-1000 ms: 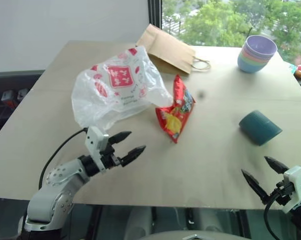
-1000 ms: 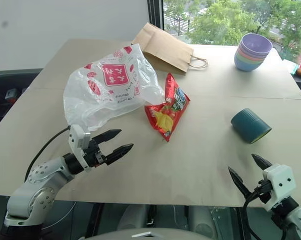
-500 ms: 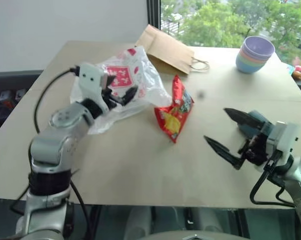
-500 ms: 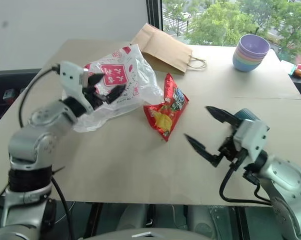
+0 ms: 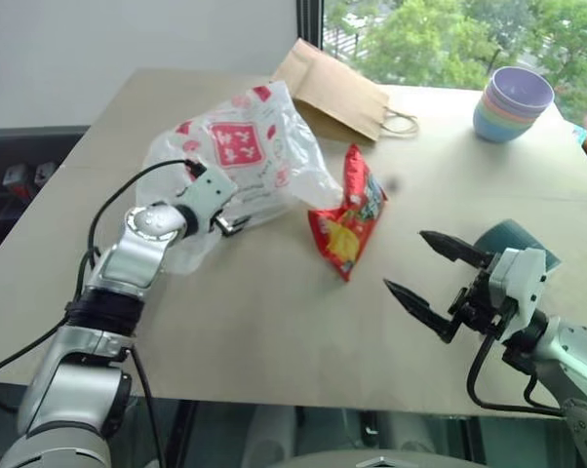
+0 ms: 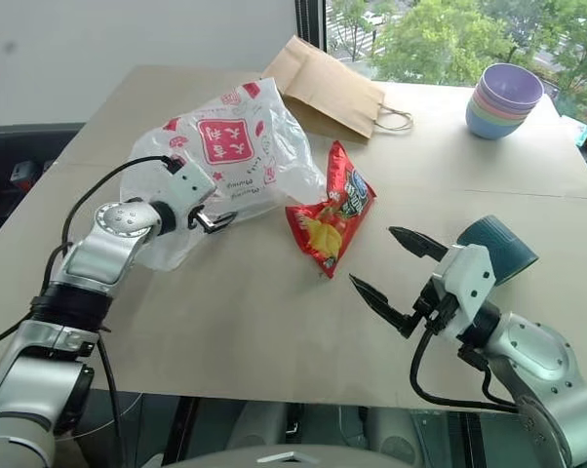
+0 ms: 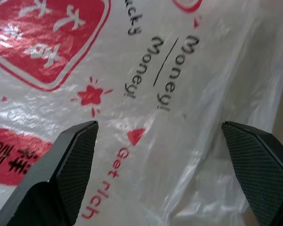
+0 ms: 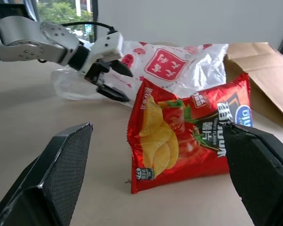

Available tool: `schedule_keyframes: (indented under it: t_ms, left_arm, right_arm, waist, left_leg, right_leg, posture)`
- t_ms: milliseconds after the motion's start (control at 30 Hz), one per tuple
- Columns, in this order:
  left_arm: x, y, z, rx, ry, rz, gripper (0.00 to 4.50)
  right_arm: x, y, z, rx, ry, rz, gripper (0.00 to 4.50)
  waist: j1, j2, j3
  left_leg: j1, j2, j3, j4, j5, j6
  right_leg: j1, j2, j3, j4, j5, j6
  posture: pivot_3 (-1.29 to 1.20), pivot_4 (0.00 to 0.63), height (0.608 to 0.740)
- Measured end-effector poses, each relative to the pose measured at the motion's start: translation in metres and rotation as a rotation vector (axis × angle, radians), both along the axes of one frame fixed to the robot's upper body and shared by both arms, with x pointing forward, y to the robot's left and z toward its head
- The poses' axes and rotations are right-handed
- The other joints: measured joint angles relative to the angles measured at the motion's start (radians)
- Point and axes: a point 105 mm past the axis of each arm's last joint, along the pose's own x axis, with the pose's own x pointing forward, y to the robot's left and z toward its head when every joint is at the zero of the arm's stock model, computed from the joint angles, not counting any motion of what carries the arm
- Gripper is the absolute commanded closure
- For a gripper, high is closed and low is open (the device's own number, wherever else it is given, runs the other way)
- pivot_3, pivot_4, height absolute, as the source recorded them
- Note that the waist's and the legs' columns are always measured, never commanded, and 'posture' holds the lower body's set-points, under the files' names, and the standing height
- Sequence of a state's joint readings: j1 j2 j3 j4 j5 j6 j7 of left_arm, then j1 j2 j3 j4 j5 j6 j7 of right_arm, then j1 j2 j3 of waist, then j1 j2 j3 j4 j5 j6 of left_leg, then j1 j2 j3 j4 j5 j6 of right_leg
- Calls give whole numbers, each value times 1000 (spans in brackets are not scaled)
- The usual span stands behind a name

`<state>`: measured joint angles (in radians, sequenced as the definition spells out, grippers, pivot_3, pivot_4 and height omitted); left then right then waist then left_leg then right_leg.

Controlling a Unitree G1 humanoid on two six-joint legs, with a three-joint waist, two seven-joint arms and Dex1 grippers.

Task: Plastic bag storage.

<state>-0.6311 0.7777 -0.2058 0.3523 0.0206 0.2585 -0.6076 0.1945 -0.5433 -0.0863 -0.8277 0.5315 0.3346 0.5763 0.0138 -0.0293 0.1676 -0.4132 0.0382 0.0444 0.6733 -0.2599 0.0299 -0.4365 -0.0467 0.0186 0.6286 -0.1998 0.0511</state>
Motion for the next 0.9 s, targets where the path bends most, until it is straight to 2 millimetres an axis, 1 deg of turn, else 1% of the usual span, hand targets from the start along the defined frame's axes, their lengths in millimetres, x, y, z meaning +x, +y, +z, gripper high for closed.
schedule_keyframes:
  t_ms: [67,100,200,267,300,333,400,433,467,500,567,633,700,767,800,833,900]
  left_arm:
    - [10,5,0,22,-33,31,102]
    - [10,6,0,26,-38,32,102]
    - [20,2,-5,-5,-50,50,899]
    - [25,-3,-12,-71,-40,71,1717]
    - [28,-6,-15,-187,-22,111,2116]
    - [29,-7,-19,-299,7,147,2672]
    - [27,-6,-22,-518,77,196,3413]
    - [25,-5,-22,-594,105,202,3882]
    - [23,-4,-17,-677,125,199,4422]
    - [23,-3,-12,-708,126,191,4474]
    - [23,2,3,-750,106,173,4474]
    - [23,7,20,-787,74,152,4474]
    - [23,6,43,-826,39,114,4474]
    - [18,-3,66,-841,23,44,4474]
    - [14,-11,76,-838,24,2,4474]
    - [9,-24,89,-825,22,-60,4474]
    - [4,-37,103,-811,16,-120,4474]
  right_arm:
    - [-2,3,-3,10,1,-5,0]
    - [-3,3,-4,11,3,-4,0]
    - [-4,2,-6,5,1,-18,0]
    - [-4,2,-6,7,-7,-24,0]
    - [-4,2,-5,8,-15,-26,0]
    - [-4,2,-6,8,-17,-25,0]
    - [-4,3,-6,8,-18,-25,0]
    - [-4,3,-6,12,-19,-27,0]
    - [-5,3,-6,13,-20,-29,0]
    - [-5,3,-7,12,-21,-28,0]
    - [-4,5,-9,7,-18,-24,0]
    - [-2,7,-11,8,-10,-19,0]
    - [0,10,-11,0,-14,-12,0]
    - [8,14,-11,-28,-23,-14,0]
    - [15,16,-11,-48,-20,-22,0]
    - [24,20,-11,-73,-14,-30,0]
    - [33,26,-9,-86,0,-23,0]
  waist:
    - [3,0,-1]
    - [2,0,-1]
    - [1,0,-1]
    - [1,0,-2]
    - [1,-1,-2]
    - [1,-1,-2]
    - [-2,-2,-1]
    - [-3,-2,-1]
    - [-7,-2,-1]
    - [-8,-2,-1]
    - [-8,-2,-1]
    - [-7,-2,-1]
    - [-4,-3,-1]
    - [-2,-3,-1]
    - [-2,-3,-1]
    - [-1,-3,-1]
    - [-1,-3,-1]
  left_leg:
    - [0,0,-1,3,0,0]
    - [1,0,-1,4,0,0]
    - [1,0,-1,11,0,0]
    - [2,0,0,13,0,0]
    - [3,0,0,14,0,0]
    - [3,0,-1,15,0,0]
    - [4,0,-1,15,0,0]
    - [4,1,-1,15,0,0]
    - [4,1,-1,15,0,0]
    - [4,1,-1,15,0,0]
    - [3,1,-2,15,0,0]
    - [2,0,-2,15,0,0]
    - [2,0,-2,15,0,0]
    - [2,0,-2,15,0,0]
    - [1,0,-2,15,0,0]
    - [1,0,-2,16,0,0]
    - [2,0,-2,16,0,0]
  right_leg:
    - [2,0,-1,1,0,0]
    - [2,0,-1,2,0,0]
    - [4,0,-1,4,-1,-1]
    - [6,0,0,7,-1,0]
    - [6,0,0,8,-2,1]
    - [6,0,0,10,-2,2]
    - [5,0,0,13,-3,1]
    - [5,0,0,13,-2,1]
    - [4,1,0,13,0,-1]
    - [4,1,0,13,0,0]
    - [4,1,0,13,1,1]
    - [4,0,0,13,1,1]
    - [4,0,0,12,1,1]
    - [4,0,0,12,1,1]
    - [4,0,0,12,0,0]
    - [4,0,0,13,-1,-2]
    - [4,0,0,13,-1,-2]
  posture:
    - [0,150,740]
    - [0,150,740]
    - [0,150,740]
    - [0,150,740]
    - [0,150,740]
    - [0,150,740]
    - [0,150,740]
    - [0,150,740]
    - [0,150,740]
    - [0,150,740]
    - [0,150,740]
    - [0,150,740]
    - [0,150,740]
    - [0,150,740]
    - [0,150,740]
    - [0,150,740]
    - [0,150,740]
